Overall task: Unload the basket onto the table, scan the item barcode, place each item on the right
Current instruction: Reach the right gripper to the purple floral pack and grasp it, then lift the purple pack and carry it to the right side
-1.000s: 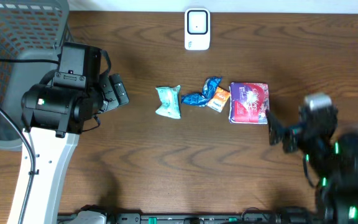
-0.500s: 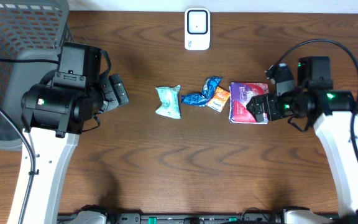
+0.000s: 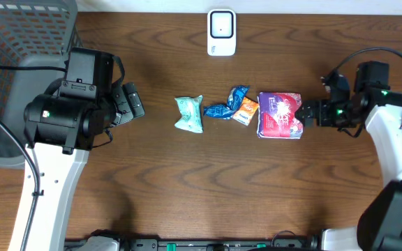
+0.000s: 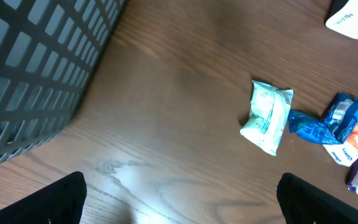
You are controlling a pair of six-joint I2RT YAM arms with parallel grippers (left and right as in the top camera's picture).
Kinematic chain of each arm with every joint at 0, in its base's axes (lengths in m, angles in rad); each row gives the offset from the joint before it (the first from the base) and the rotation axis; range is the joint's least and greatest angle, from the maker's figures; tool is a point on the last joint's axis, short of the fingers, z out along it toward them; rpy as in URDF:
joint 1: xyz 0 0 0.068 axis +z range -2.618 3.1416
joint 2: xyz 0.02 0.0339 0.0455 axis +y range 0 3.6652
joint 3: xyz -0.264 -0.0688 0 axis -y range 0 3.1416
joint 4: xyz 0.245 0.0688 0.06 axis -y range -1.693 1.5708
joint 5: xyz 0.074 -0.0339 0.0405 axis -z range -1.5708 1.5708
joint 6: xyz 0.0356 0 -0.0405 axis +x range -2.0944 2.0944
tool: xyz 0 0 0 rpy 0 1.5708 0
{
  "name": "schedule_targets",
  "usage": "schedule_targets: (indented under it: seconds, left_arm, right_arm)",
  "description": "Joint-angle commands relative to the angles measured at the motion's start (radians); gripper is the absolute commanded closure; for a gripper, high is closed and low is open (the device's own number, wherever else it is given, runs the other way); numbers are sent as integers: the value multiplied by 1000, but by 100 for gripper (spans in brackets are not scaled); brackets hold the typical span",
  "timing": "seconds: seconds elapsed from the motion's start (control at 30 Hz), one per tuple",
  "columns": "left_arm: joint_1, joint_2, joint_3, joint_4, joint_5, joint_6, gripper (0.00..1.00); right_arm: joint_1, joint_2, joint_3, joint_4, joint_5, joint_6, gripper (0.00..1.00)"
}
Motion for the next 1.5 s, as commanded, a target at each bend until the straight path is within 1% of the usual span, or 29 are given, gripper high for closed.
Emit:
schedule_targets:
  seconds: [0.0, 0.07, 0.13, 0.23, 0.33, 0.4, 0.5, 0.6, 0.63, 0.7, 0.73, 0.77, 0.9, 1.0, 1.13, 1.23, 1.37, 1.47]
  left_arm:
    - [3, -8, 6, -3, -17, 6, 2]
    - [3, -8, 6, -3, -17, 6, 2]
    - [3, -8, 6, -3, -17, 6, 2]
    - [3, -8, 6, -3, -17, 6, 2]
    - [3, -8, 6, -3, -17, 6, 2]
    - [3, -8, 6, -3, -17, 6, 2]
    - [3, -8, 6, -3, -17, 6, 2]
    - [3, -8, 6, -3, -17, 6, 2]
    - [3, -8, 6, -3, -17, 6, 2]
    - [3, -8, 6, -3, -17, 6, 2]
    - [3, -8, 6, -4, -17, 6, 2]
    - [3, -8, 6, -3, -17, 6, 2]
    - [3, -8, 6, -3, -17, 6, 2]
    - [3, -8, 6, -3, -17, 6, 2]
    - [3, -8, 6, -3, -17, 6, 2]
    - [3, -8, 6, -3, -17, 6, 2]
    - [3, -8, 6, -4, -17, 6, 2]
    - [3, -8, 6, -4, -17, 6, 2]
  right_arm:
    - [-19, 64, 21, 23, -209, -71, 2]
    - [-19, 94, 21, 39, -243, -77, 9]
    - [-17, 137, 21, 61, -239, -76, 20]
    - [-17, 196, 21, 80, -227, -76, 25]
    - [-18, 256, 21, 105, -219, -76, 39]
    - [-19, 288, 21, 117, -220, -76, 43]
    - [-19, 314, 21, 122, -233, -76, 44]
    - [-19, 317, 21, 124, -235, -76, 55]
    - [-19, 317, 21, 128, -235, -76, 60]
    - [-19, 316, 22, 137, -234, -76, 81]
    - [-20, 316, 25, 137, -233, -76, 94]
    - [-21, 312, 32, 129, -233, -76, 99]
    - [-23, 279, 91, 68, -204, -72, 99]
    - [-19, 230, 168, 9, -45, -24, 99]
    - [8, 130, 237, -30, 247, 55, 99]
    - [45, 54, 242, -25, 549, 179, 99]
    - [117, 21, 239, -29, 914, 321, 99]
    - [165, 34, 214, -13, 1097, 405, 99]
